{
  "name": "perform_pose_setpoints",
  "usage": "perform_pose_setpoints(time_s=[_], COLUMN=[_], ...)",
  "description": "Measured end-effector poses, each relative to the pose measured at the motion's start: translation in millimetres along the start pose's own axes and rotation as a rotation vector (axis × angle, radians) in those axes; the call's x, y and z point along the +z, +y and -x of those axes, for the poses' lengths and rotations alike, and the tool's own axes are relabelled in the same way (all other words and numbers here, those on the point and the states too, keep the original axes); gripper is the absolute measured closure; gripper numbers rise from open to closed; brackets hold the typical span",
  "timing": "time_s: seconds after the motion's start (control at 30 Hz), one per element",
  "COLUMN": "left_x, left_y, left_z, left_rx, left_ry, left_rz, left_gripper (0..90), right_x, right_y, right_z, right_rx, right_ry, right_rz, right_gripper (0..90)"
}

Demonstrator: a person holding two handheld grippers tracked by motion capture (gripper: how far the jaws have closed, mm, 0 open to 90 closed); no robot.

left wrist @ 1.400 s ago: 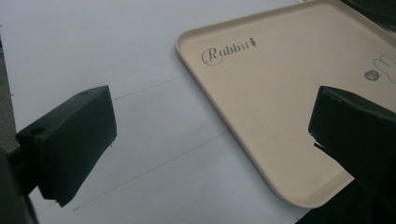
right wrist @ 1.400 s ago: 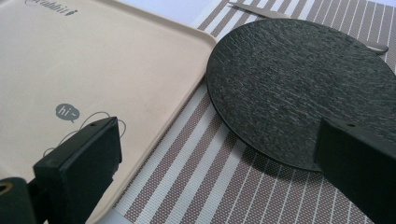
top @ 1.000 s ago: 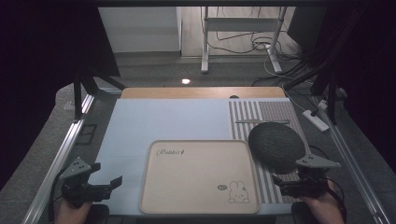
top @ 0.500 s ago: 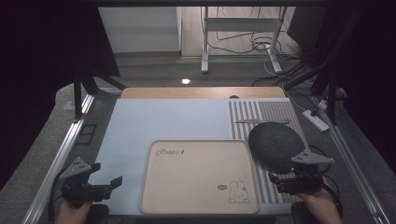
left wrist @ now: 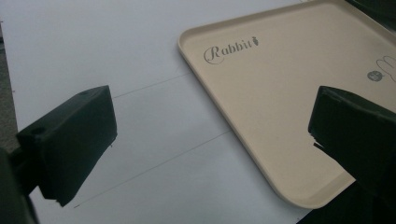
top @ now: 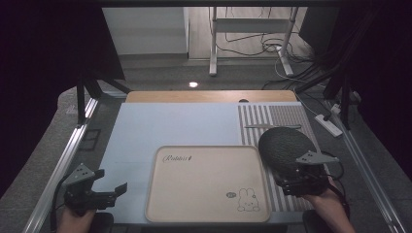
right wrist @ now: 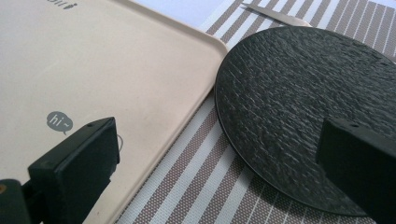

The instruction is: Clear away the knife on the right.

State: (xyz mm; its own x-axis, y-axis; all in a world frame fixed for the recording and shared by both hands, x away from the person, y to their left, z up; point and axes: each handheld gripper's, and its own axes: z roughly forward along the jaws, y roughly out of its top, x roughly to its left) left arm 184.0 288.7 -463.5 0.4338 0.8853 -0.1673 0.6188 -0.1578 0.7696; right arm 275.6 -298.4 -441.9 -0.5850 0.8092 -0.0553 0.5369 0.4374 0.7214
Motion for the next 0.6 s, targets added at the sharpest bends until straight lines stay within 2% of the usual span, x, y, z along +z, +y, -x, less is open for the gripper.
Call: perform_pose_setpoints(time_s=[0.17, 0.37, 0.6], left_x=[0.0, 0.2, 0.7], left_y=[0.0, 0.0, 0.3], left_z=[0.0, -0.2, -0.4], left_rx=[-0.001, -0.004, -0.005], left_ry=[0.002, 0.000, 0.000], left_rz=[0.000, 0.001, -0.006], left_gripper=[1.1, 1.1, 1.1], right_x=[4.4, 15.3, 25.2], right_y=[2.7, 6.9, 14.4], right_z=[1.3, 6.0, 12.5], right_rx=[-0.010, -0.029, -0.030], right_ry=[0.010, 0.048, 0.044], right_rz=[-0.005, -0.025, -0.022], right_gripper=[0.3, 0.3, 0.3])
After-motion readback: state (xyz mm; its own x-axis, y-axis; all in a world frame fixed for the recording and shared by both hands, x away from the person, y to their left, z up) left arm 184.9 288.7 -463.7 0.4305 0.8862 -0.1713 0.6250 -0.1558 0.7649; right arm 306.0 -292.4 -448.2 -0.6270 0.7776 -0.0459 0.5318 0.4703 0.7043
